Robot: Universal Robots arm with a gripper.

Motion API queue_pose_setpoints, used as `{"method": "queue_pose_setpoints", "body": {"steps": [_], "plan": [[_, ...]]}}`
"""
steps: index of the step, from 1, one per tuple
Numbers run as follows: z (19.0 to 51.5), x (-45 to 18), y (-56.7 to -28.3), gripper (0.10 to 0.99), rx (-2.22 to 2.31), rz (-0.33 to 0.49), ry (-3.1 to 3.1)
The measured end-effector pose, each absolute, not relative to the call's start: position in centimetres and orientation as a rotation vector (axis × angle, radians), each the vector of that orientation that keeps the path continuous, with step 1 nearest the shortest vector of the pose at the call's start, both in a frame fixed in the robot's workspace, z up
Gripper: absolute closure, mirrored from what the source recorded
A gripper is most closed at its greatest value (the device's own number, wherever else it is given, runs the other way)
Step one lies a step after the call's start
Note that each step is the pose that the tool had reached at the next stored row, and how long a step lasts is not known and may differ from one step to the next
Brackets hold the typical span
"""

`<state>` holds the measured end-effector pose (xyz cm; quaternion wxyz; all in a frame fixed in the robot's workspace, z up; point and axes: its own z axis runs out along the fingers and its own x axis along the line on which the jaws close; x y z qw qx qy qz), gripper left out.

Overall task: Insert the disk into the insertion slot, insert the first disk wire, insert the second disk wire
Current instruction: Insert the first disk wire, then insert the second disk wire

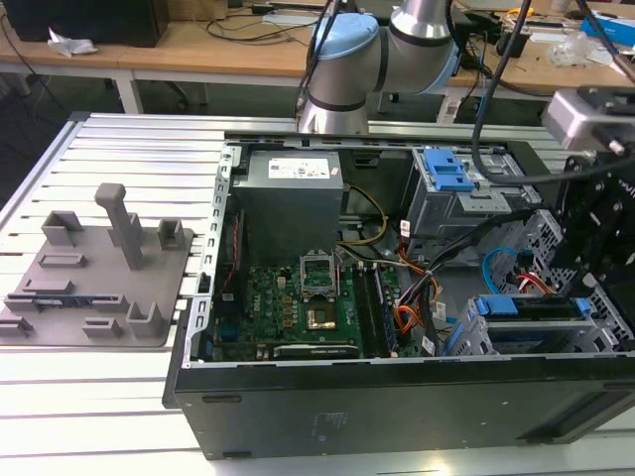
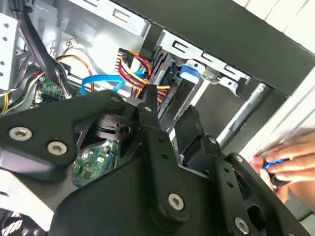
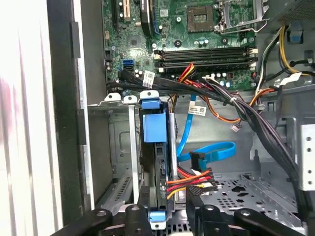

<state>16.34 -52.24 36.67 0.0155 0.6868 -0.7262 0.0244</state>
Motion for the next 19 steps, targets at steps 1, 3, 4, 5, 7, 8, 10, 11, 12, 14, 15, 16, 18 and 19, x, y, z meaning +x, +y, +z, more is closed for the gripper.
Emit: {"method": "queue_pose_setpoints", "body": {"steps": [1, 3, 4, 5, 7, 8, 10, 11, 12, 14, 15, 16, 18, 19], "plan": [[36.9, 16.34, -52.13, 0.663, 2.134, 0.082, -2.257], [37.29, 16.34, -51.89, 0.663, 2.127, 0.098, -2.249], [37.28, 16.34, -51.89, 0.663, 2.127, 0.098, -2.249], [37.29, 16.34, -51.89, 0.663, 2.127, 0.098, -2.249], [37.29, 16.34, -51.89, 0.663, 2.127, 0.098, -2.249], [37.3, 16.34, -51.89, 0.663, 2.127, 0.098, -2.249], [37.29, 16.34, -51.89, 0.663, 2.127, 0.098, -2.249], [37.29, 16.34, -51.89, 0.663, 2.127, 0.098, -2.249], [37.29, 16.34, -51.89, 0.663, 2.127, 0.098, -2.249], [37.29, 16.34, -51.89, 0.663, 2.127, 0.098, -2.249], [37.29, 16.34, -51.89, 0.663, 2.127, 0.099, -2.249], [37.29, 16.34, -51.89, 0.663, 2.127, 0.099, -2.248], [37.29, 16.34, -51.89, 0.663, 2.127, 0.099, -2.248], [37.29, 16.34, -51.89, 0.663, 2.127, 0.099, -2.248]]}}
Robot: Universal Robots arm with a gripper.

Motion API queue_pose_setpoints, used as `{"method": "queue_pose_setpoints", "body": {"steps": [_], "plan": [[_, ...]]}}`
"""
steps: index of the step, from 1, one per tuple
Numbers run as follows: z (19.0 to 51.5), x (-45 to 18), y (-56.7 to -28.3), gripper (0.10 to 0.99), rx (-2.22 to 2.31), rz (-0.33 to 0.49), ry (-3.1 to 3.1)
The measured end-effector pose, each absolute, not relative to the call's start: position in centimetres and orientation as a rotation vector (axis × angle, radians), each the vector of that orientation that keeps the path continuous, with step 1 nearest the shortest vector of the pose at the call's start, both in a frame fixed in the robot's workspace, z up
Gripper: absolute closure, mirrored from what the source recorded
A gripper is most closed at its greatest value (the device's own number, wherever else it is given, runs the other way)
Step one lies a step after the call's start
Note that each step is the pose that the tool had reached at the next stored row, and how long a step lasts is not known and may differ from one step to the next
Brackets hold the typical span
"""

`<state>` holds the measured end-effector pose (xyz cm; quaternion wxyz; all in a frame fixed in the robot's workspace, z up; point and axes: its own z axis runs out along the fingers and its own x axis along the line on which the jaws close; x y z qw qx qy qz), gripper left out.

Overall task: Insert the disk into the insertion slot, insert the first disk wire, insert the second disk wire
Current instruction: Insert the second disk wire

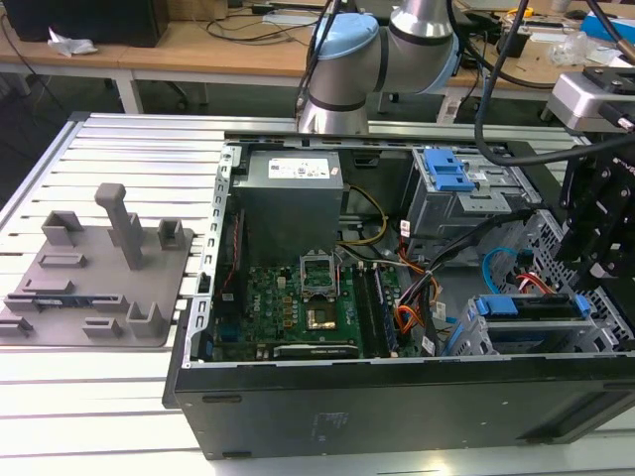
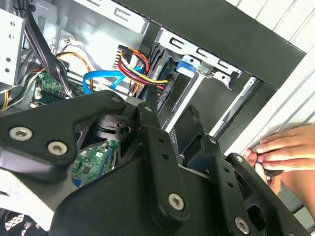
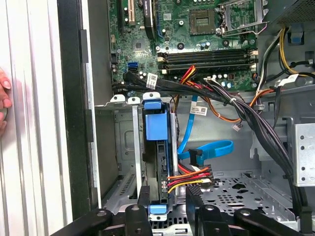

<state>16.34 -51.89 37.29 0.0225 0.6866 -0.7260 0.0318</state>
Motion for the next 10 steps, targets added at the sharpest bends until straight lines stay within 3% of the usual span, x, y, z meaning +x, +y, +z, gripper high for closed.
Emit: {"method": "queue_pose_setpoints", "body": {"steps": [6, 10], "plan": [[37.4, 16.3, -51.6, 0.663, 2.123, 0.108, -2.244], [37.5, 16.3, -49.9, 0.663, 2.095, 0.168, -2.214]]}}
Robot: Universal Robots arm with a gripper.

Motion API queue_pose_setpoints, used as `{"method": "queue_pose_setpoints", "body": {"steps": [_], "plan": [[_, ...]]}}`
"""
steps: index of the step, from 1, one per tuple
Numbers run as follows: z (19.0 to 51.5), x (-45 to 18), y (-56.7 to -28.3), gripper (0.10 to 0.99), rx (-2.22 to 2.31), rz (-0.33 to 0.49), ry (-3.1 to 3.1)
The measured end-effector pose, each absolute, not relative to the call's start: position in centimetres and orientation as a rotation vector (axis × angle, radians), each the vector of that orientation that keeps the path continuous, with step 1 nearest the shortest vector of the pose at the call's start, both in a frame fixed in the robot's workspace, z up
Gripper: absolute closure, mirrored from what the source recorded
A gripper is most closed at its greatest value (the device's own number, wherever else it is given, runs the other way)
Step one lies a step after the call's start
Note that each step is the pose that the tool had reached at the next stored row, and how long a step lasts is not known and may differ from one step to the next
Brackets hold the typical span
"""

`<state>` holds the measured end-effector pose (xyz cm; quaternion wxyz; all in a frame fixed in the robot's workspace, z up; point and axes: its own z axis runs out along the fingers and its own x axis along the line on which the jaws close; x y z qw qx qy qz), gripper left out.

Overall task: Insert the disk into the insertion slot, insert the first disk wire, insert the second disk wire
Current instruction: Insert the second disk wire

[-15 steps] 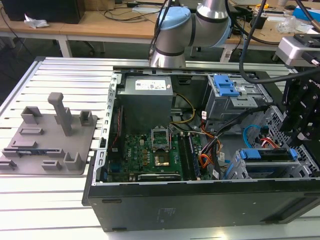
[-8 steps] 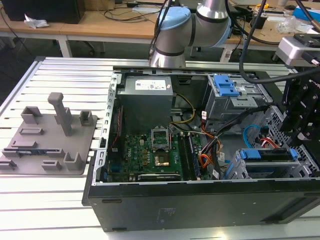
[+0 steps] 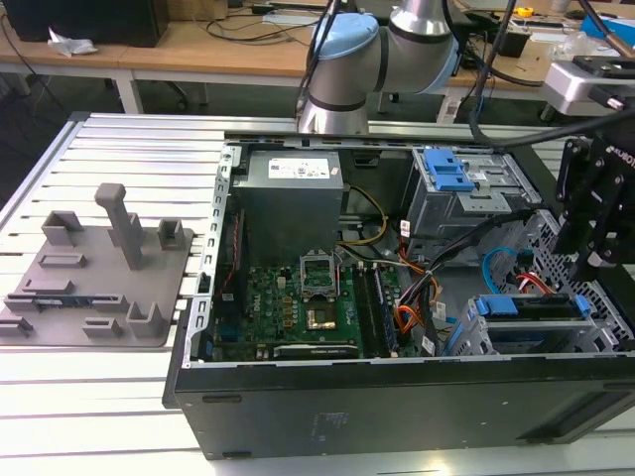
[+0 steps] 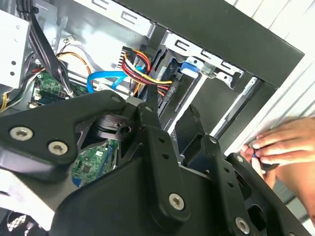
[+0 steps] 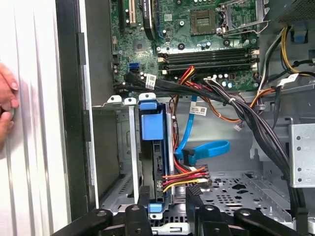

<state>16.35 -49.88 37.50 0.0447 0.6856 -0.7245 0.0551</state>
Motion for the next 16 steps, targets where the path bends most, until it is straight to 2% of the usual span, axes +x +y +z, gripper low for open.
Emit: {"method": "queue_pose_setpoints", "body": {"steps": [12, 16], "plan": [[37.5, 15.7, -46.5, 0.663, 2.01, 0.332, -2.122], [37.4, 14.4, -45.8, 0.663, 1.996, 0.357, -2.107]]}}
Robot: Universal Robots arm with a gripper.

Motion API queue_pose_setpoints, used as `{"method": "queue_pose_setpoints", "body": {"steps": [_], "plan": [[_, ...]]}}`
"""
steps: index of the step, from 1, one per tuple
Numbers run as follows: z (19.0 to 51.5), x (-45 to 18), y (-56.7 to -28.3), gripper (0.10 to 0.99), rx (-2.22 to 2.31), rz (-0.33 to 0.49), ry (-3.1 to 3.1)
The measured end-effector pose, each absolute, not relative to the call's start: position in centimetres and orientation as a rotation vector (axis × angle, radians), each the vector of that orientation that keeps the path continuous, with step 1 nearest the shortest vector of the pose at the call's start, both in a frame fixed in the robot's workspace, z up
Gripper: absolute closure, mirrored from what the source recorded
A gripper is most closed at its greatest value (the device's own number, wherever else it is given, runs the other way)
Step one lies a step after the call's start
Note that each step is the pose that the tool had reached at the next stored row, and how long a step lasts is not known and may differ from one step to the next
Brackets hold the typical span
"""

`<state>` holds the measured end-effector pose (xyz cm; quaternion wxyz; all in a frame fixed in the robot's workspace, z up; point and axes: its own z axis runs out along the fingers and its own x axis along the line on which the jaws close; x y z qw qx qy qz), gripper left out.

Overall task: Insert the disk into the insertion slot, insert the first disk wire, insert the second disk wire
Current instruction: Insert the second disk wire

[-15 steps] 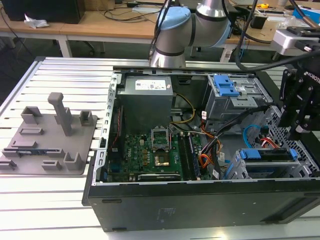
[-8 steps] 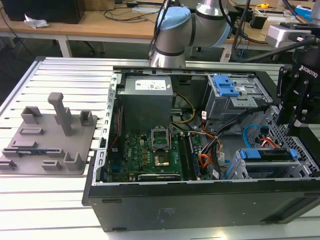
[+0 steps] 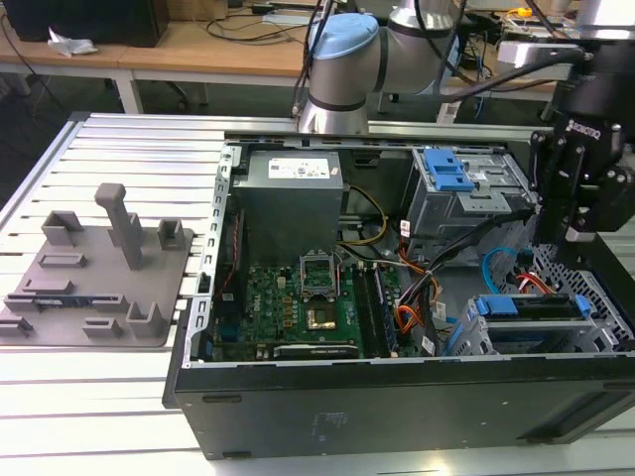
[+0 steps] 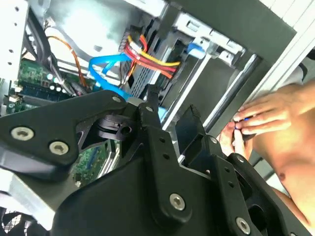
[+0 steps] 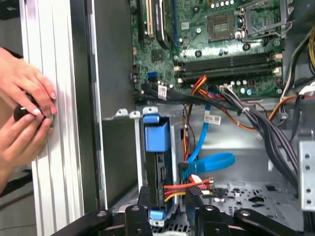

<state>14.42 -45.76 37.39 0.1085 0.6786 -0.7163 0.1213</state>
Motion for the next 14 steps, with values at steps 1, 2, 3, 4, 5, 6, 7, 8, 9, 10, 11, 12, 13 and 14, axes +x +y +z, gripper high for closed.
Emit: {"method": "queue_pose_setpoints", "body": {"steps": [1, 2, 3, 4, 5, 6, 7, 8, 9, 10, 11, 12, 13, 14], "plan": [[37.4, 14.0, -45.5, 0.663, 1.993, 0.363, -2.103], [37.3, 13.8, -45.3, 0.663, 1.99, 0.369, -2.099], [37.3, 13.6, -45.2, 0.663, 1.987, 0.378, -2.092], [37.2, 13.5, -45.1, 0.663, 1.987, 0.382, -2.088], [37.1, 13.3, -45.1, 0.663, 1.99, 0.386, -2.082], [37.0, 13.2, -45.1, 0.663, 1.994, 0.387, -2.079], [36.8, 13.2, -45.1, 0.663, 1.997, 0.387, -2.076], [36.6, 13.1, -45.1, 0.663, 2.001, 0.388, -2.073], [36.5, 13.1, -45.1, 0.663, 2.005, 0.389, -2.07], [36.4, 13.1, -45.0, 0.663, 2.009, 0.39, -2.065], [36.4, 13.1, -45.0, 0.663, 2.011, 0.39, -2.064], [36.4, 13.1, -45.0, 0.663, 2.011, 0.391, -2.064], [36.2, 13.1, -45.0, 0.663, 2.013, 0.391, -2.062], [36.1, 13.1, -45.0, 0.663, 2.015, 0.392, -2.06]]}}
